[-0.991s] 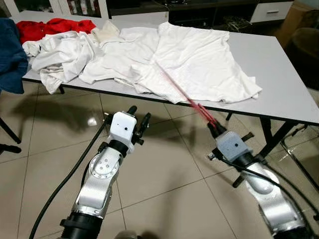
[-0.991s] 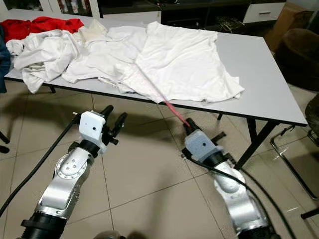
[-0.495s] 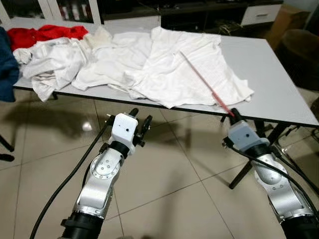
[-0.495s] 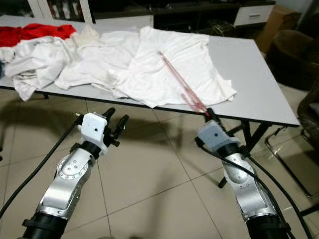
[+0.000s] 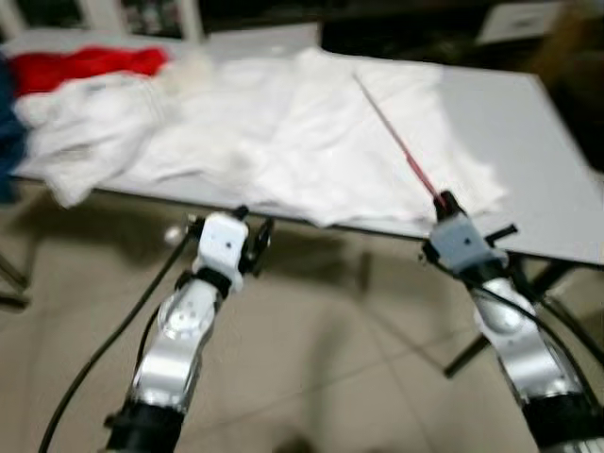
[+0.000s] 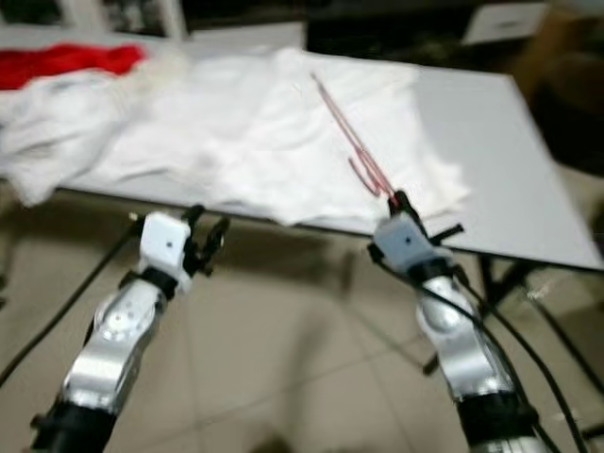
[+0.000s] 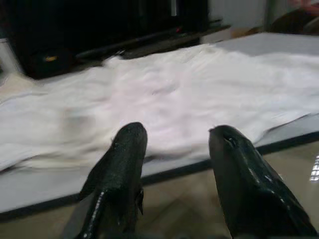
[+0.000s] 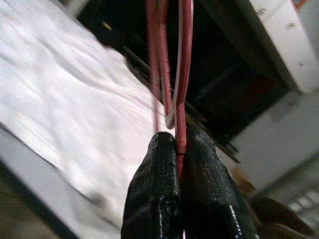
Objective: Hang hanger
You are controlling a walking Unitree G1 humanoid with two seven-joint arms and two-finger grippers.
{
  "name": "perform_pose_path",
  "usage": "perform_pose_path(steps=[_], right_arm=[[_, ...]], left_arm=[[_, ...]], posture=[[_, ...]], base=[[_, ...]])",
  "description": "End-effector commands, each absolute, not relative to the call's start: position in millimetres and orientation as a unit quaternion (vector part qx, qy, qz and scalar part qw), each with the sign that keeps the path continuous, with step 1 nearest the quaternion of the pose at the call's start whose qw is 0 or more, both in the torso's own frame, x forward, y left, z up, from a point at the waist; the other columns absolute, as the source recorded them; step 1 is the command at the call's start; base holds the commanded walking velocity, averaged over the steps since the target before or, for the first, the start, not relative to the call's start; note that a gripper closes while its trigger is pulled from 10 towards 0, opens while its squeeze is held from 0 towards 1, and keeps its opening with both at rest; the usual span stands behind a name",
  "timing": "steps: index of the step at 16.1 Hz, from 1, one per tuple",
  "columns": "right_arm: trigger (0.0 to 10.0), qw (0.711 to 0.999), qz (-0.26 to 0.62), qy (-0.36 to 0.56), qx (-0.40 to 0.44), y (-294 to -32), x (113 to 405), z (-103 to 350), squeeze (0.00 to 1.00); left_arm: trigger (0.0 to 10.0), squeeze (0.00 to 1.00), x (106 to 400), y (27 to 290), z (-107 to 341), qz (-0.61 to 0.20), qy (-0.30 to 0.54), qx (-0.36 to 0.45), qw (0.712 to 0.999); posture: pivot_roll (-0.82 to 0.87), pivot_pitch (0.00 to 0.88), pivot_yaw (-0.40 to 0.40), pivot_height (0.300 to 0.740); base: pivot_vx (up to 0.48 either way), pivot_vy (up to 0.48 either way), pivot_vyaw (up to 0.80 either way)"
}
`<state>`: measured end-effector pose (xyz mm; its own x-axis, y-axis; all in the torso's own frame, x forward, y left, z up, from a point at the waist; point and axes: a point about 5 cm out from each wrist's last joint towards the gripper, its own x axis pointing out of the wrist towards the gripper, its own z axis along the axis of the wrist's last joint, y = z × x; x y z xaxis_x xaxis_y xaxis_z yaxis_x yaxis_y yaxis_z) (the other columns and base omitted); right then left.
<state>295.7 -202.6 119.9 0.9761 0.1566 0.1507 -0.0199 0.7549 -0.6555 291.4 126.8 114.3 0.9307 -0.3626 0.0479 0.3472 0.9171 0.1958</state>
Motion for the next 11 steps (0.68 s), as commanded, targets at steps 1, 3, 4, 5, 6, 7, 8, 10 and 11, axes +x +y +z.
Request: perform_pose_path(steps=[1,3,4,5,6,7,8,10,11], right_arm=[[10.0,0.932,0.035,-0.094,-0.349,-208.0,295.8,120.3,0.00],[10.0,0.932,0.033,-0.096,-0.347,-208.2,297.4,121.4,0.00],[10.0,0.932,0.032,-0.097,-0.347,-208.3,297.9,121.9,0.00],[10.0,0.932,0.031,-0.098,-0.347,-208.6,298.4,122.3,0.00],[10.0,0.932,0.031,-0.098,-0.347,-208.7,298.5,122.4,0.00],[10.0,0.933,0.031,-0.099,-0.346,-208.7,298.8,122.2,0.00],[10.0,0.933,0.031,-0.099,-0.346,-208.6,298.9,122.2,0.00],[10.0,0.933,0.032,-0.098,-0.345,-208.2,298.7,122.0,0.00],[10.0,0.933,0.032,-0.098,-0.345,-208.2,298.7,121.9,0.00]], left_arm=[[10.0,0.00,290.9,119.3,115.2,-0.195,-0.043,0.091,0.976],[10.0,0.00,291.6,119.4,115.7,-0.194,-0.045,0.092,0.976],[10.0,0.00,291.6,119.4,115.9,-0.194,-0.045,0.092,0.976],[10.0,0.00,291.6,119.3,116.0,-0.195,-0.046,0.092,0.975],[10.0,0.00,291.6,119.3,116.1,-0.195,-0.046,0.092,0.975],[10.0,0.00,291.6,119.1,116.0,-0.194,-0.046,0.092,0.975],[10.0,0.00,291.6,119.2,115.9,-0.194,-0.046,0.093,0.975],[10.0,0.00,290.7,119.1,115.4,-0.195,-0.045,0.093,0.975],[10.0,0.00,290.4,119.1,115.2,-0.195,-0.045,0.093,0.975]], posture=[[0.16,0.014,0.002,0.740],[0.16,0.011,0.001,0.740],[0.16,0.011,0.001,0.740],[0.16,0.011,0.001,0.740],[0.16,0.011,0.001,0.740],[0.17,0.011,0.000,0.740],[0.17,0.011,0.000,0.740],[0.17,0.014,0.000,0.740],[0.17,0.014,0.000,0.740]], base=[[0.424,0.000,0.00],[0.429,0.000,0.00],[0.439,0.000,0.00],[0.439,0.000,0.00],[0.439,0.000,0.00],[0.435,0.000,0.00],[0.435,0.000,0.00],[0.435,0.000,0.00],[0.431,0.000,0.00]])
